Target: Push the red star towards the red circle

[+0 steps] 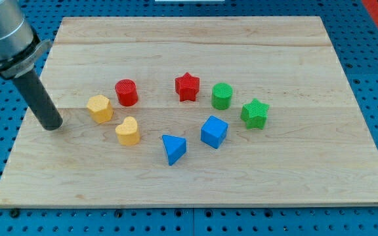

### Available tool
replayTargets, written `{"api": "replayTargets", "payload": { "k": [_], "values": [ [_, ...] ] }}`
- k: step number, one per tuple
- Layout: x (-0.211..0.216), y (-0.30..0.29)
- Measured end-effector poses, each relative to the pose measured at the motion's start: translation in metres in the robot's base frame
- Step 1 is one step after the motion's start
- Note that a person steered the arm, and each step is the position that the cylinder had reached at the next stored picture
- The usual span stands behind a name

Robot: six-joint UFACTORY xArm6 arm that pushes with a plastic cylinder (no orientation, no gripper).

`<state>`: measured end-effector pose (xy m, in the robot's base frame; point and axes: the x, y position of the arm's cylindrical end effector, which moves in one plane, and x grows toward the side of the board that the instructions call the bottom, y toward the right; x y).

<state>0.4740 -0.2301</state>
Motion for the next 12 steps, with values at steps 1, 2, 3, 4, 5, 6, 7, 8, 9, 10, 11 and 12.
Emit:
{"api": "replayTargets", "payload": {
  "k": [1, 2, 3, 4, 5, 6, 7, 8, 9, 10, 11, 12],
  "values": [
    [-0.014, 0.016],
    [-0.018, 0.04],
    [-0.018, 0.076],
    [-0.018, 0.073],
    [-0.039, 0.047],
    [-0.101, 0.084],
    [-0.136, 0.184],
    [-0.128, 0.32],
    [-0.088, 0.425],
    [-0.045, 0.477],
    [-0.037, 0.489],
    [-0.037, 0.489]
  ]
}}
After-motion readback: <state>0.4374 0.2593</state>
